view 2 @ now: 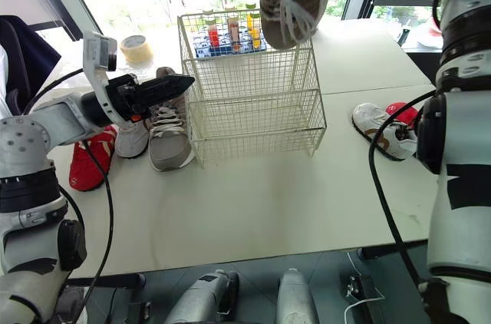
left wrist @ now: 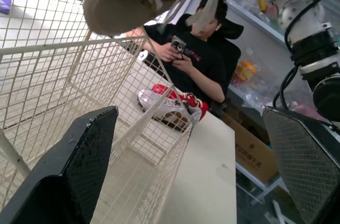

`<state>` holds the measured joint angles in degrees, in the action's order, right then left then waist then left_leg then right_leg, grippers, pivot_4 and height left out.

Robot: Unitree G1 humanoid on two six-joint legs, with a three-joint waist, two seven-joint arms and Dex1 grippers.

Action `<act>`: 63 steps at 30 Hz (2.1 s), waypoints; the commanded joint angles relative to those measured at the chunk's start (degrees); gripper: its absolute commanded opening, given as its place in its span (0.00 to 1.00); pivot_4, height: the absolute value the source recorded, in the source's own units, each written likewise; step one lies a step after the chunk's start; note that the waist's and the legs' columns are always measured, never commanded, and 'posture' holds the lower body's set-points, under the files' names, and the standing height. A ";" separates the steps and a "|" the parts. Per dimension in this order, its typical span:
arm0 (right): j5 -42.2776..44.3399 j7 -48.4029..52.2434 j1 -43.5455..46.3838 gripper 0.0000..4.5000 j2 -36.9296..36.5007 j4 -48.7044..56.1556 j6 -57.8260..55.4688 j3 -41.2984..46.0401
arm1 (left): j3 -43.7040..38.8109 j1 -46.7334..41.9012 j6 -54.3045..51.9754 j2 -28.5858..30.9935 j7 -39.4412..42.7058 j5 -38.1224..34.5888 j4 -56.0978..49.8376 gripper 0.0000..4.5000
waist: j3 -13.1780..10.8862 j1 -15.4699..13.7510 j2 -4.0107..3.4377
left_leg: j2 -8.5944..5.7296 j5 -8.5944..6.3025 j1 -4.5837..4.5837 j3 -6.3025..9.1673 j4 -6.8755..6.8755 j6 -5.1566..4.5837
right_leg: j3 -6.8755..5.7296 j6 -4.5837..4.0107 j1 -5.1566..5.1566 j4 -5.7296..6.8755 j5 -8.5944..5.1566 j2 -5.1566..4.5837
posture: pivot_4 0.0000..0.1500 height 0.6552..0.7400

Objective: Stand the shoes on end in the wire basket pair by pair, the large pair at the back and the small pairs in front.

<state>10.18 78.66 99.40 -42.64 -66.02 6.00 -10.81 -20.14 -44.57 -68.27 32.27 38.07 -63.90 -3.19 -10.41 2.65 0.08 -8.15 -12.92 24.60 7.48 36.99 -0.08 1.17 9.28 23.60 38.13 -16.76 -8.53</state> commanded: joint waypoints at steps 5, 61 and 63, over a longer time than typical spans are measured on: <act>-6.31 1.45 3.36 0.37 1.24 -5.91 4.23 2.12 | -2.43 0.90 1.37 0.41 -2.75 -2.96 -3.48 0.99 | 0.01 -0.27 0.02 | -0.03 0.00 -0.01 0.09 0.09 0.01 | -0.04 0.00 -0.11 -0.01 0.00 0.01 | 1.00 1.00; -21.15 -53.43 -32.97 0.98 19.38 55.79 -25.98 3.70 | 4.52 -2.39 12.17 4.98 -1.61 7.89 -1.05 1.00 | 0.09 -0.10 0.07 | -0.10 0.09 0.00 0.23 0.10 0.12 | 0.01 -0.03 0.04 0.18 0.01 0.01 | 1.00 1.00; -21.95 -55.11 -33.13 0.98 20.01 55.13 -25.16 3.28 | 4.76 -2.07 12.23 4.90 -1.50 8.04 -1.47 1.00 | 0.09 -0.04 0.07 | -0.10 0.09 0.00 0.23 0.07 0.12 | 0.01 -0.03 0.04 0.16 0.01 0.02 | 1.00 1.00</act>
<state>-10.73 25.61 64.66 -23.23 -11.95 -20.74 -8.00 -14.70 -45.47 -57.10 36.85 36.07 -55.91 -2.86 -10.32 2.61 0.15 -8.25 -12.83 24.60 7.71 37.05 0.04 1.18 9.25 23.65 38.27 -16.74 -8.52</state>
